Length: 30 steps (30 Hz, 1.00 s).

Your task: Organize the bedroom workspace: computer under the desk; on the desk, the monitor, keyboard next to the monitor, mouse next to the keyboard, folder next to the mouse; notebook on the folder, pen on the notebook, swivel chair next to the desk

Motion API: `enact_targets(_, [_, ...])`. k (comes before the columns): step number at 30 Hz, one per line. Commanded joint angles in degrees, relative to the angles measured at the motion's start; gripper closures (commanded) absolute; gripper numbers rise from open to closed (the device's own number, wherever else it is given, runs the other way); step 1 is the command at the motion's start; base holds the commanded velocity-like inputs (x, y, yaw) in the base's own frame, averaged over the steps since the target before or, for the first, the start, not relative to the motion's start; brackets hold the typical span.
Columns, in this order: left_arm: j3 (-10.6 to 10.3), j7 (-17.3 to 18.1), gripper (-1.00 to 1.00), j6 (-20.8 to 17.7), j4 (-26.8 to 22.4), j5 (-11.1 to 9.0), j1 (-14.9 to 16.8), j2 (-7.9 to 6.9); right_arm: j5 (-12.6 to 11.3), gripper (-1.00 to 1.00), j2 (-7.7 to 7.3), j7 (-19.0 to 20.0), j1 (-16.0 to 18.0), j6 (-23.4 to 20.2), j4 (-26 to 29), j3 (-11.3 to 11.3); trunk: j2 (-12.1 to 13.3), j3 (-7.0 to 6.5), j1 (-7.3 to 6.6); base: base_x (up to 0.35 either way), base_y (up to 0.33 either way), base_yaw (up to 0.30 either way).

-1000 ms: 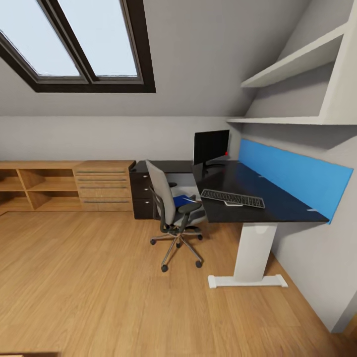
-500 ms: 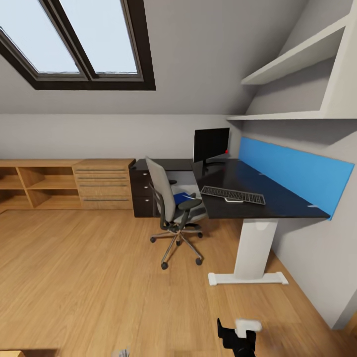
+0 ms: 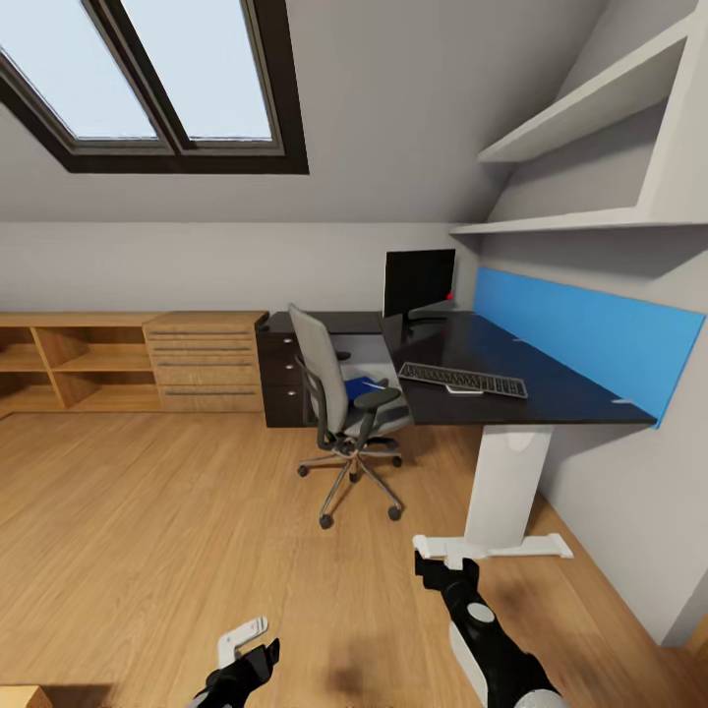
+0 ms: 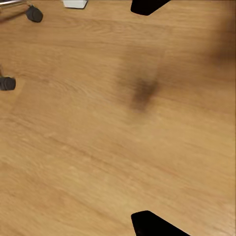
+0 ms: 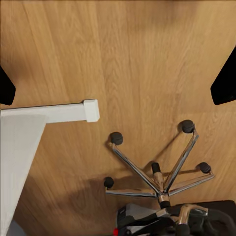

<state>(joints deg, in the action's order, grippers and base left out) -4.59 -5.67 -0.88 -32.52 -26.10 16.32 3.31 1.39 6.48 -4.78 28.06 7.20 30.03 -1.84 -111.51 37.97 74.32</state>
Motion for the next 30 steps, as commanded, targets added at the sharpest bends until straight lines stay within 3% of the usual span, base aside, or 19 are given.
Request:
enact_targets(1, [-0.4, -0.5, -1.00, -0.1, -0.1, -0.6, 0.1, -0.06, 0.1, -1.00, 0.04, -0.1, 0.3, 0.1, -0.1, -0.2, -0.4, 0.25, 0.22, 0.000, 0.000, 0.000])
enact_targets(7, [-0.1, -0.5, -1.00, 0.1, 0.5, -0.7, 0.4, -0.76, 0.1, -1.00, 0.38, -0.1, 2.2, 0.0, -0.1, -0.2, -2.8, 1.32, 1.54, 0.000, 0.000, 0.000])
enact_targets(17, [-0.4, -0.3, -1.00, 0.3, 0.9, -0.6, 0.5, -2.05, -0.2, -1.00, 1.81, 0.2, 8.2, -2.9, -0.8, -0.2, -6.9, 3.12, 3.73, 0.000, 0.000, 0.000])
enact_targets(30, [-0.4, -0.3, -1.00, 0.3, 1.4, -0.6, 0.5, -2.58, -0.1, -1.00, 2.32, 0.4, 9.2, -2.8, -0.6, 0.0, -12.1, 5.45, 6.59, 0.000, 0.000, 0.000])
